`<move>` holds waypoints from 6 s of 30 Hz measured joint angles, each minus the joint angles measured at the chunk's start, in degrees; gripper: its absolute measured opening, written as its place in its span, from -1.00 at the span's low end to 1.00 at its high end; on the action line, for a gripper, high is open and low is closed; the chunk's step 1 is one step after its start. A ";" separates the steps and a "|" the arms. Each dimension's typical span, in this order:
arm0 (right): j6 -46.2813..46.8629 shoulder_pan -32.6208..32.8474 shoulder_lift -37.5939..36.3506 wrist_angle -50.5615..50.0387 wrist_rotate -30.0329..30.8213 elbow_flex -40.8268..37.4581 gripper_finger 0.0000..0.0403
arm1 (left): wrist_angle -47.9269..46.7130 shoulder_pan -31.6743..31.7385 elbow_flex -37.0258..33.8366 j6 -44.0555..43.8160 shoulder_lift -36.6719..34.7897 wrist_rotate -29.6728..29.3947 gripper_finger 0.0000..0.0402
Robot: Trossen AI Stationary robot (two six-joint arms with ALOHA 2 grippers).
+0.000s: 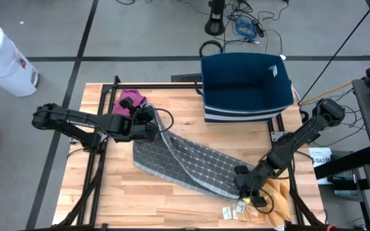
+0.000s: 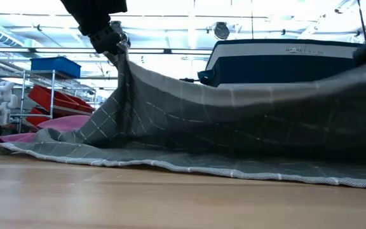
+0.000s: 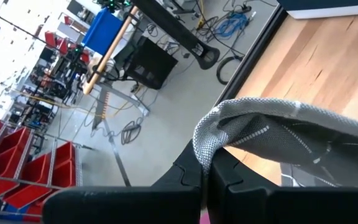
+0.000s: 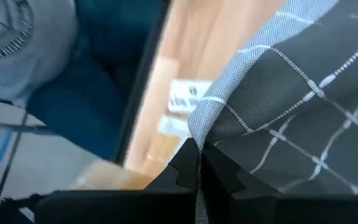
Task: Fold towel
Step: Fold the gray checkered towel
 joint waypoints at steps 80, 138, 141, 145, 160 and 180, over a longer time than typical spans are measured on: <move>12.47 6.43 -1.83 -37.41 17.90 -0.04 -0.05 | 0.05 0.00 0.00 -0.28 0.00 3.17 -1.00; 23.86 10.22 3.23 -40.13 24.08 -0.04 -0.87 | 0.04 0.00 0.00 -0.33 0.00 4.25 -1.00; 27.34 12.46 3.23 -41.13 24.64 -0.04 -0.77 | 0.04 0.00 0.00 -0.30 0.00 4.26 -1.00; 31.46 15.23 3.23 -43.49 24.42 -0.04 -0.60 | 0.05 0.00 0.00 -0.05 0.00 4.26 -1.00; 24.13 16.57 3.60 -36.89 29.11 -0.04 -0.28 | 0.06 0.00 0.00 -0.03 0.00 4.35 -1.00; 16.67 14.52 8.95 -32.72 30.27 -0.04 -0.53 | 0.09 0.00 0.00 -0.07 0.00 4.46 -1.00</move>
